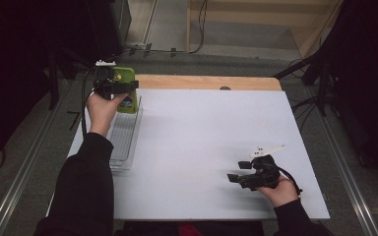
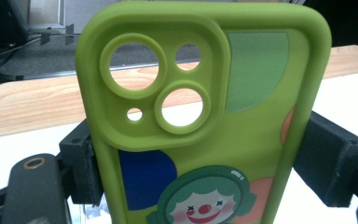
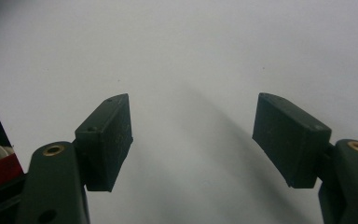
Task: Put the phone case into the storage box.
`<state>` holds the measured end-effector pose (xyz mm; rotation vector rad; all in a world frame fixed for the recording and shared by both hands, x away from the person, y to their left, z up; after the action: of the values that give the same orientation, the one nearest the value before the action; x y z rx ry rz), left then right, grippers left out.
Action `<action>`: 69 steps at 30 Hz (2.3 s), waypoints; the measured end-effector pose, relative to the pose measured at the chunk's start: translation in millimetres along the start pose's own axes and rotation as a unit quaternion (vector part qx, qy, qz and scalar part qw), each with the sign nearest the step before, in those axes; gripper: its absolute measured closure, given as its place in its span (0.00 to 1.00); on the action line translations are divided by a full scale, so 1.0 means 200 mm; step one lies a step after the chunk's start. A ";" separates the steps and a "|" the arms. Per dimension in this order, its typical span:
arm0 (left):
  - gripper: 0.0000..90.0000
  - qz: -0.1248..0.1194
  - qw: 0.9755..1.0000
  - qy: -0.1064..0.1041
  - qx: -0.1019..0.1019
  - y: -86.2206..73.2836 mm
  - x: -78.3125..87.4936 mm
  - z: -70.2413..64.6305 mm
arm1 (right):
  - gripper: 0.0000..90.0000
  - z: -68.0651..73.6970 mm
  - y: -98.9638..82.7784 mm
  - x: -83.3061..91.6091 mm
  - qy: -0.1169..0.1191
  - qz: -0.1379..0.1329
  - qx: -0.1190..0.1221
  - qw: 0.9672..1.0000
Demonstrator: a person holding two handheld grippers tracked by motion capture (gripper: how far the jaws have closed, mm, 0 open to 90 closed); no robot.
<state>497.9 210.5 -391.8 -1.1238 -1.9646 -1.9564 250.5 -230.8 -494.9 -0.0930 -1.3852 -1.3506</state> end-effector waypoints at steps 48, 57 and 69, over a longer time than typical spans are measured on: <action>0.18 0.039 0.999 0.024 -0.012 -0.09 -0.23 0.08 | 0.30 0.00 0.00 -0.01 0.007 0.000 -0.001 1.000; 0.15 0.044 0.999 0.021 -0.012 -0.09 -0.22 0.08 | 0.30 0.01 0.01 -0.02 0.013 0.003 0.001 1.000; 0.06 0.051 0.999 0.013 -0.008 -0.10 -0.22 0.08 | 0.30 0.01 0.00 -0.01 0.012 0.003 0.001 1.000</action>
<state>524.7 210.7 -435.7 -1.1704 -1.8448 -1.9280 250.7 -228.5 -496.2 -0.0790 -1.3663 -1.3411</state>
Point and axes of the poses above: each handheld gripper's, and its own axes: x roughly backward along the jaws, y roughly out of its top, z roughly to its left, the point moved 1 cm from there along -x, roughly forward along the jaws
